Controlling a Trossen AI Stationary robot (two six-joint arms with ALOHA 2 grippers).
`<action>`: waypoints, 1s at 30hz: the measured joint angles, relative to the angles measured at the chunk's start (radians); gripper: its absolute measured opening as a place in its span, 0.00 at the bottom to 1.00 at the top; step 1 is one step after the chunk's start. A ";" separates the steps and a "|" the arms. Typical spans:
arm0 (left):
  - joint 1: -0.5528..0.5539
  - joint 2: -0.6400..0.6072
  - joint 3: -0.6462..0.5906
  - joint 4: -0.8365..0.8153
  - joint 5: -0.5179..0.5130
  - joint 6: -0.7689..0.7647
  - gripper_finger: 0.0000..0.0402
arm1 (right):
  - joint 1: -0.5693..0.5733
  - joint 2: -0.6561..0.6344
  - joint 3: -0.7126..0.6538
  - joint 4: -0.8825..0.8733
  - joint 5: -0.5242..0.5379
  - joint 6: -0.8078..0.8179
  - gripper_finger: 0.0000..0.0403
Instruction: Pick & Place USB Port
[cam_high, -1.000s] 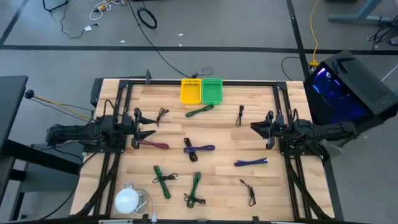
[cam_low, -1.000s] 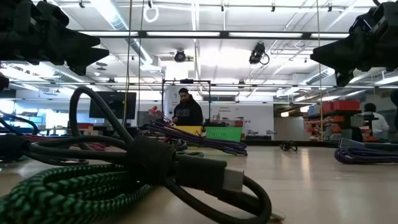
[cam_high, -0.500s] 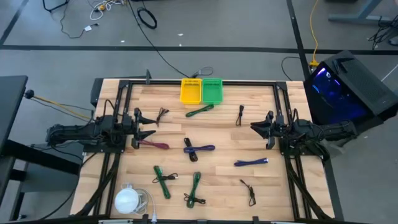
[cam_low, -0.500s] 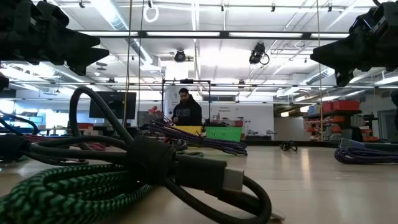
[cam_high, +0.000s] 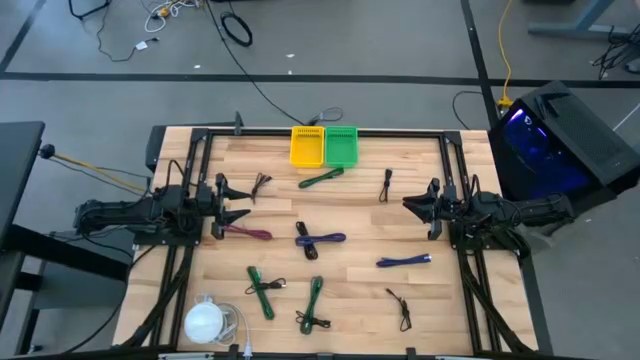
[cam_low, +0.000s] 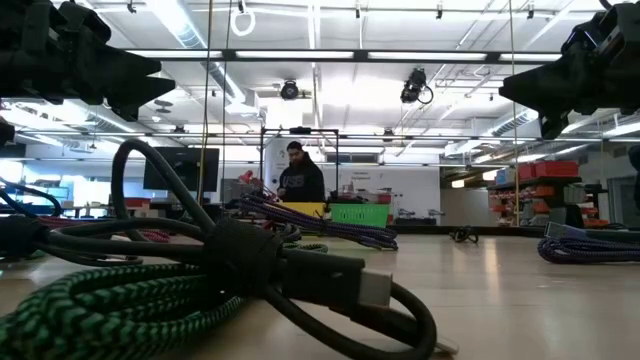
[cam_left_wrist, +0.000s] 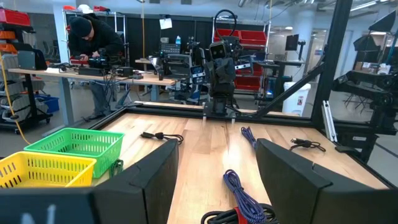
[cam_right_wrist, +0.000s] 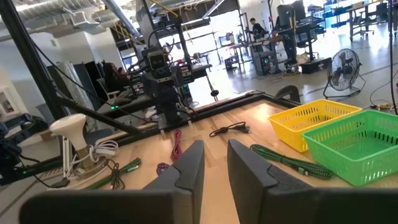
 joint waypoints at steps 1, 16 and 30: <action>0.000 0.000 0.000 0.000 0.000 0.000 0.55 | 0.000 0.000 0.000 0.000 0.000 0.000 0.19; 0.001 0.000 0.000 0.017 -0.038 0.241 0.55 | 0.000 0.000 0.000 0.000 0.000 0.000 0.19; 0.001 0.000 0.000 0.016 -0.037 0.145 0.55 | -0.001 0.000 0.000 0.060 0.001 0.011 0.19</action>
